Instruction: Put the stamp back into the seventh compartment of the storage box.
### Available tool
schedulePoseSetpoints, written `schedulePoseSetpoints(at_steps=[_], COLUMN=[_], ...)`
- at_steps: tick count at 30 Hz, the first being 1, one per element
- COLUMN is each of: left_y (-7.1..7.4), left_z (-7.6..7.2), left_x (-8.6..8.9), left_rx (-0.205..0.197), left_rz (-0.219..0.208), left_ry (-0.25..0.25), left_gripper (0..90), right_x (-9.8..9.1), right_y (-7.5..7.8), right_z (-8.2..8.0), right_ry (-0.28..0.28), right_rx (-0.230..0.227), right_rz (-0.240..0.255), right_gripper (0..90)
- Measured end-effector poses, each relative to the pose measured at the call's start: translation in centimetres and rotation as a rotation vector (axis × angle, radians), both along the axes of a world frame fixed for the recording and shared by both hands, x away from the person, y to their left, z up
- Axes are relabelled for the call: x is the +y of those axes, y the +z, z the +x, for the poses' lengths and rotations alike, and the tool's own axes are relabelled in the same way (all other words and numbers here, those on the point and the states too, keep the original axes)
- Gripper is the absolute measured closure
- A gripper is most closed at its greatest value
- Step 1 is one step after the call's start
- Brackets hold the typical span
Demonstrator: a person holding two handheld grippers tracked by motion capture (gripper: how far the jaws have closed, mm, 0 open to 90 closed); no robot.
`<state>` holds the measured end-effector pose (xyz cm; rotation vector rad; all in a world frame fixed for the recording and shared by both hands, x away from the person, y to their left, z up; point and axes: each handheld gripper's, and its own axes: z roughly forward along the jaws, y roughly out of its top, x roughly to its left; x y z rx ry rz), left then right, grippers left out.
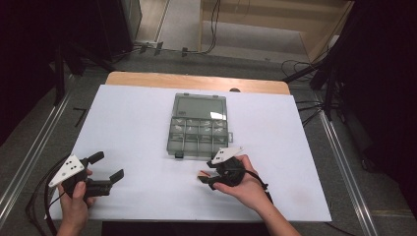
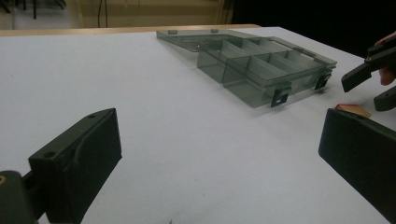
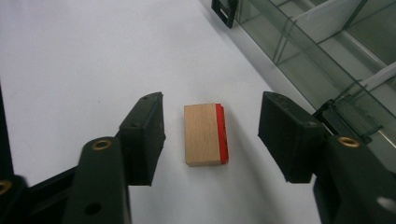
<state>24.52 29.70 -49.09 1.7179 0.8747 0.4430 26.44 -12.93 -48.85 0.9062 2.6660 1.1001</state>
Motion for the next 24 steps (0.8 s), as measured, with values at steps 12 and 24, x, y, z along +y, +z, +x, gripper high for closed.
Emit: schedulePoseSetpoints(at_steps=[12, 24], left_y=[0.0, -0.1], left_z=[0.1, 0.1], left_x=[0.1, 0.0], left_rx=[0.004, 0.001], left_rz=[-0.004, -0.004], left_ry=[-0.003, -0.002], left_gripper=[0.0, 0.0], right_x=[1.0, 0.8], right_y=[-1.0, -1.5], right_z=[0.2, 0.3], right_ry=[0.02, 0.03], right_rx=[0.014, -0.011], right_rz=[-0.08, -0.09], right_gripper=[52.8, 64.4])
